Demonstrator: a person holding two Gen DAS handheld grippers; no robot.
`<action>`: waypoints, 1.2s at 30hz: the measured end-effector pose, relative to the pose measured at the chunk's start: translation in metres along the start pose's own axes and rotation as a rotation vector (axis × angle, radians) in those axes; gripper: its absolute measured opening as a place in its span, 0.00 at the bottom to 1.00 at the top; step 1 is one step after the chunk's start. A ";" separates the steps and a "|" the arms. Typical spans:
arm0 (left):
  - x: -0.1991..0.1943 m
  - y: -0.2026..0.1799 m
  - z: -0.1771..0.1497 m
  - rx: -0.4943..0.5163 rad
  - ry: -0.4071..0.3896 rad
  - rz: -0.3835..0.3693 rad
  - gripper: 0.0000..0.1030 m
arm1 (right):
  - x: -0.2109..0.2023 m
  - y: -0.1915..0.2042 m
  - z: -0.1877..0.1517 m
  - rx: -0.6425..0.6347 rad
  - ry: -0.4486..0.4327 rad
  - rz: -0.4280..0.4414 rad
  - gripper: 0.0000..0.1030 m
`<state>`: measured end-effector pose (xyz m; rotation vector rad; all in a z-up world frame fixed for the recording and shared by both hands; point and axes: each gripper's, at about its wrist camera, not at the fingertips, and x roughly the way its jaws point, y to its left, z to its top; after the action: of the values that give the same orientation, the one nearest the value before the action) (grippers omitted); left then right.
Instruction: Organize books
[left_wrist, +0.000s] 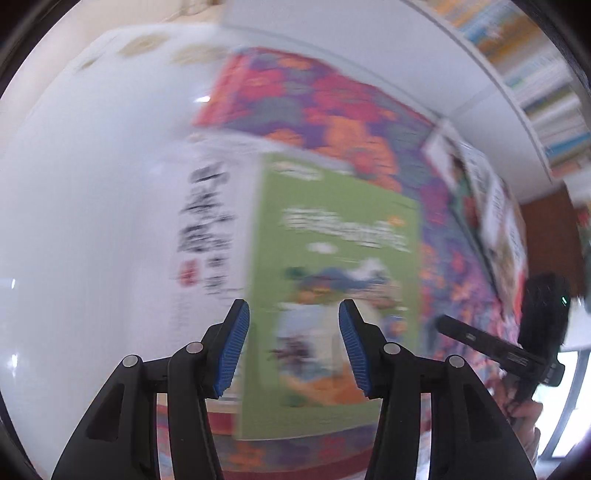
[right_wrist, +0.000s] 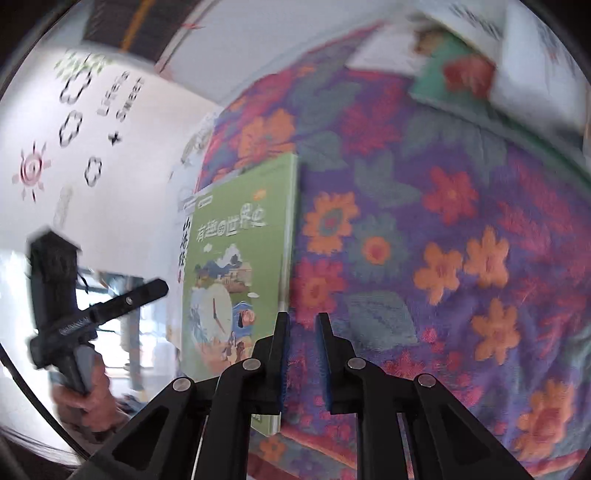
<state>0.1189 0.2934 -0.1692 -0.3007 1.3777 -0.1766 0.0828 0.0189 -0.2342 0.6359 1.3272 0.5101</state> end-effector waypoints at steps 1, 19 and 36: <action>0.004 0.011 0.001 -0.025 0.009 0.016 0.45 | 0.002 -0.001 0.000 0.014 0.007 0.032 0.14; 0.021 0.000 0.006 0.025 0.040 -0.048 0.54 | 0.031 0.054 -0.007 -0.128 0.020 -0.056 0.27; 0.003 0.055 0.025 -0.076 -0.018 -0.089 0.54 | 0.055 0.077 0.004 -0.132 0.031 -0.007 0.27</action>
<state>0.1414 0.3474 -0.1853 -0.4261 1.3561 -0.1950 0.0978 0.1114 -0.2213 0.5161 1.3123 0.5986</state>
